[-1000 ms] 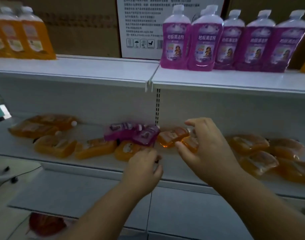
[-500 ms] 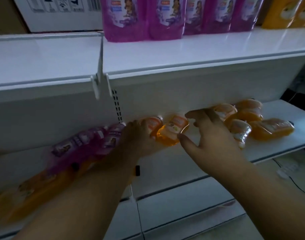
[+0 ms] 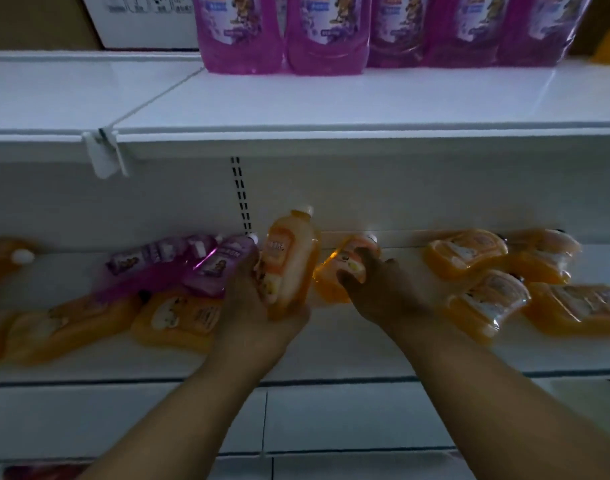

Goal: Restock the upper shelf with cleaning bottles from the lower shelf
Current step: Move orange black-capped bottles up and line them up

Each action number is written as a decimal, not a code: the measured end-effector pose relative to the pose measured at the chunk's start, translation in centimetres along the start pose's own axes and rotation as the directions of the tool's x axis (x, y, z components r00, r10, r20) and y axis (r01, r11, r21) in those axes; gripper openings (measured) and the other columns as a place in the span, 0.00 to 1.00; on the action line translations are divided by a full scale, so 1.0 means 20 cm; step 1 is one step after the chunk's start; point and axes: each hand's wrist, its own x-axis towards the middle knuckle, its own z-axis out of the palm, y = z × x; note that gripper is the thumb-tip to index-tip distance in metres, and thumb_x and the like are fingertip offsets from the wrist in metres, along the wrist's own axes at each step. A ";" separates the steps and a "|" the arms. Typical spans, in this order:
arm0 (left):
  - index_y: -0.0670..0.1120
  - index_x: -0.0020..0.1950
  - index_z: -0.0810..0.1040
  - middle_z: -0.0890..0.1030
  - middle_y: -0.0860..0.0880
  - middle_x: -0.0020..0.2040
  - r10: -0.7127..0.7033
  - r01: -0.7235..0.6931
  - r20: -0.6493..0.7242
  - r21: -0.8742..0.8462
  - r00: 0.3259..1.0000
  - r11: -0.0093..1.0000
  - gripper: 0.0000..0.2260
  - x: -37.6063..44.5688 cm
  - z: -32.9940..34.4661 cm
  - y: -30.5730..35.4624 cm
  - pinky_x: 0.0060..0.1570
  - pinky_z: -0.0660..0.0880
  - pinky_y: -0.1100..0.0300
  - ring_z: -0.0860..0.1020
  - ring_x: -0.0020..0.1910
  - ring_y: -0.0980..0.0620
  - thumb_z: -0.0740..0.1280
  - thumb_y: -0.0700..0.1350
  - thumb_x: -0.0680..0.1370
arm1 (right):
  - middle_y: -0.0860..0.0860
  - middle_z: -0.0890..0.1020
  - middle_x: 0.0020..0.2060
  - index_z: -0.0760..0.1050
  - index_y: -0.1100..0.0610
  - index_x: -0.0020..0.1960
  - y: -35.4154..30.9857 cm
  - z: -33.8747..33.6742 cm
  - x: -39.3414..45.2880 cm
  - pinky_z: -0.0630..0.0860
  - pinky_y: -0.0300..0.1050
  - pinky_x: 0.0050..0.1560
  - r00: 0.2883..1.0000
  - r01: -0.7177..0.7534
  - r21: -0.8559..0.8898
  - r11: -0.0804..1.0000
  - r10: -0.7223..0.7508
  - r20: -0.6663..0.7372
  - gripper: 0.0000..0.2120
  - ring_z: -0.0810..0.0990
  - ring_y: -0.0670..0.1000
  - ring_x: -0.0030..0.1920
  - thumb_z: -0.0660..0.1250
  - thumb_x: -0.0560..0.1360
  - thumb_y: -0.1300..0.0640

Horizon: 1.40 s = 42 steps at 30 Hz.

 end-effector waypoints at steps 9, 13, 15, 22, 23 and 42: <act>0.55 0.67 0.72 0.84 0.50 0.54 -0.313 0.251 -0.087 -0.416 0.946 0.874 0.26 -0.53 -0.08 0.22 0.46 0.78 0.61 0.83 0.51 0.54 0.67 0.61 0.70 | 0.62 0.75 0.62 0.69 0.52 0.66 -0.07 0.18 0.20 0.74 0.54 0.61 0.972 -0.121 0.111 0.986 0.096 0.213 0.30 0.75 0.64 0.61 0.73 0.68 0.44; 0.46 0.65 0.76 0.85 0.38 0.53 -0.439 0.312 0.002 -0.706 0.898 0.636 0.28 -0.63 -0.14 0.25 0.46 0.83 0.48 0.83 0.53 0.37 0.62 0.63 0.73 | 0.60 0.70 0.69 0.43 0.44 0.79 -0.09 0.20 0.07 0.73 0.55 0.61 0.908 -0.068 0.086 0.994 0.026 0.418 0.59 0.72 0.65 0.65 0.76 0.59 0.40; 0.45 0.67 0.75 0.82 0.35 0.58 -0.414 0.315 0.059 -0.747 0.908 0.585 0.33 -0.65 -0.19 0.24 0.54 0.80 0.38 0.81 0.56 0.33 0.71 0.62 0.68 | 0.58 0.65 0.74 0.34 0.37 0.77 -0.12 0.21 0.01 0.72 0.55 0.59 0.872 -0.089 0.145 0.985 0.006 0.490 0.63 0.70 0.64 0.67 0.78 0.58 0.39; 0.39 0.65 0.75 0.79 0.35 0.50 -0.188 0.309 0.249 -0.841 0.950 0.445 0.41 -0.75 -0.50 0.20 0.41 0.81 0.48 0.81 0.44 0.39 0.83 0.57 0.59 | 0.43 0.77 0.57 0.41 0.37 0.77 -0.33 0.27 -0.29 0.78 0.49 0.50 0.874 -0.112 0.623 0.774 -0.221 0.432 0.59 0.79 0.44 0.49 0.80 0.62 0.52; 0.38 0.66 0.73 0.79 0.35 0.51 -0.172 0.292 0.239 -0.844 0.956 0.449 0.42 -0.79 -0.58 0.19 0.40 0.81 0.49 0.82 0.44 0.40 0.83 0.56 0.59 | 0.42 0.78 0.53 0.46 0.34 0.74 -0.41 0.28 -0.36 0.80 0.48 0.46 0.883 -0.105 0.683 0.723 -0.248 0.398 0.55 0.81 0.44 0.46 0.81 0.63 0.55; 0.66 0.57 0.71 0.81 0.55 0.51 -0.244 0.040 -0.540 -0.362 0.805 0.932 0.25 -1.28 -2.53 -0.14 0.52 0.77 0.46 0.80 0.50 0.52 0.65 0.76 0.65 | 0.49 0.75 0.65 0.58 0.28 0.71 -2.46 0.09 -1.27 0.80 0.59 0.53 0.649 -0.064 0.997 0.044 -0.757 0.075 0.49 0.81 0.54 0.59 0.83 0.60 0.47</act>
